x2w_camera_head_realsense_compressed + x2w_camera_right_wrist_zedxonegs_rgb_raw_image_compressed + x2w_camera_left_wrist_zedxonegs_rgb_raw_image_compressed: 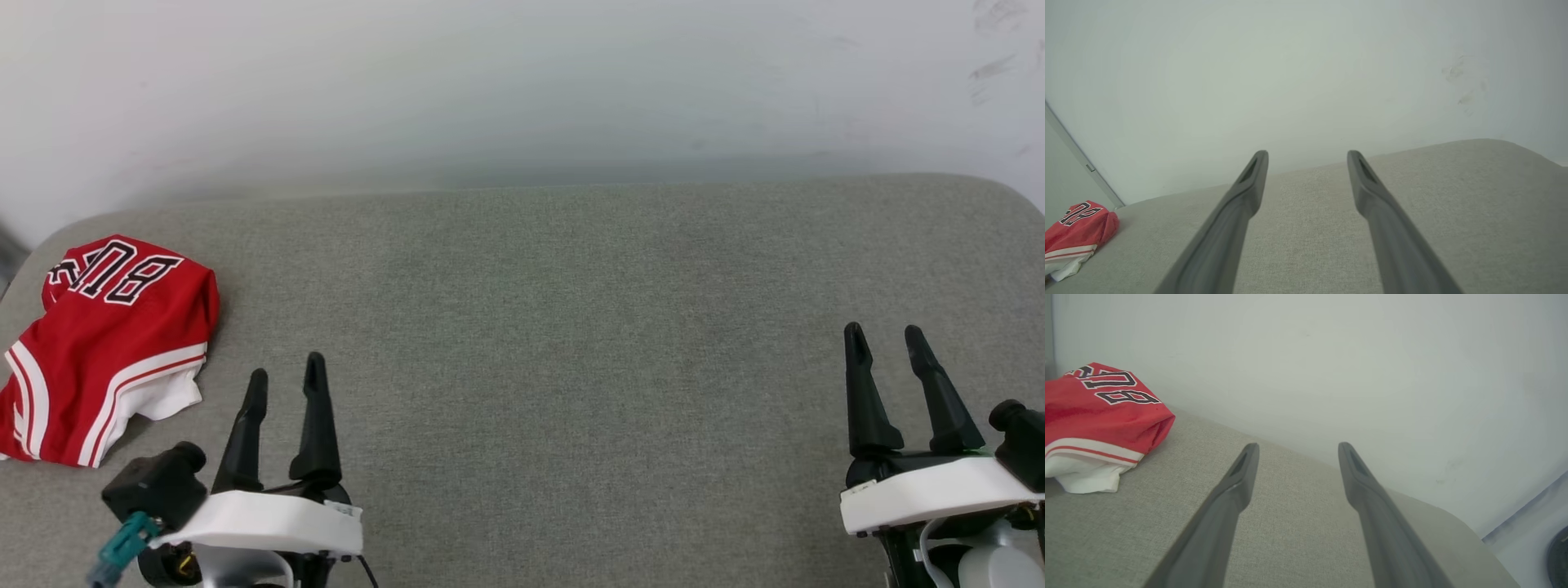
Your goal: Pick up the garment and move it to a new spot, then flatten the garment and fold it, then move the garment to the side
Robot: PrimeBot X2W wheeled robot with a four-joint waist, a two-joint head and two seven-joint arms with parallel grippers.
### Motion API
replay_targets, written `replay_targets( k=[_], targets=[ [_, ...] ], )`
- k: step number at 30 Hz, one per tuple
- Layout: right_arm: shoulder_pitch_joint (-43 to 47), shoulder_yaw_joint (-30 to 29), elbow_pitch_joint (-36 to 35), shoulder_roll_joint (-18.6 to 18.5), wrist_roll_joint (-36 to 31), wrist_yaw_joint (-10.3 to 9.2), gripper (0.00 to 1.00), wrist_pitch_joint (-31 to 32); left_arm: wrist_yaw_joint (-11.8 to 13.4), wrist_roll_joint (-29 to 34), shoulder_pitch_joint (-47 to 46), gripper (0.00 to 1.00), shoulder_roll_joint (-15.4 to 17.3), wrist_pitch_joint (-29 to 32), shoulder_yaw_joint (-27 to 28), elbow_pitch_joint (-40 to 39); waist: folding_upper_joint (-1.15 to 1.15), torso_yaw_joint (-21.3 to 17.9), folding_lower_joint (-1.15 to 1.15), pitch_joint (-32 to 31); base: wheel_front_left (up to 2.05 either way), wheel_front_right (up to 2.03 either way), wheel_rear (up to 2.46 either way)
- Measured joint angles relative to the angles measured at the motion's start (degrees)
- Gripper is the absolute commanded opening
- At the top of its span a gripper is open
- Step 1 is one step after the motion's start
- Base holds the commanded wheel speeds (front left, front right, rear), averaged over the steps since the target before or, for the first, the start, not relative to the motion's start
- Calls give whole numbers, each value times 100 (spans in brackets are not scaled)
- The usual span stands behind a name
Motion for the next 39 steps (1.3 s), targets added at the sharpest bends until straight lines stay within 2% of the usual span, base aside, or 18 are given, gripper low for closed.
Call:
replay_targets(
  k=[11, 16, 21, 26, 30, 34, 39],
  targets=[
    [-1, 4, -59, 0, -847, 0, 100, -147, 435, 727, 0, 100, 367, -144, -775, 16, 0, -19, 0, 44, 0, 0, 0],
    [0, 46, -80, 0, -1252, 0, 100, -242, 724, 1082, -9, 100, 555, -224, -1172, 163, 0, -31, 0, 67, 0, 0, 0],
    [10, 130, -78, 0, -1599, 1, 100, -300, 771, 1256, -10, 100, 661, -290, -1489, 267, 0, -42, 0, 57, 0, 0, 0],
    [62, 182, -63, -1, -1845, 1, 100, -364, 939, 1422, -9, 100, 695, -354, -1550, 248, 0, -50, 0, 48, 0, 0, 0],
    [71, 210, -54, -1, -1991, 1, 100, -405, 943, 1454, 0, 100, 643, -403, -1504, 208, 0, -50, 0, 52, 0, 0, 0],
    [84, 266, -24, -1, -2040, 1, 100, -452, 811, 1596, 52, 100, 580, -455, -1411, 165, 0, -48, 0, 61, 0, 0, 0],
    [96, 283, 54, -1, -1800, 1, 100, -519, 591, 1716, 149, 100, 437, -510, -1229, 152, 0, -54, -1, 61, 0, 0, 0]
  ],
)
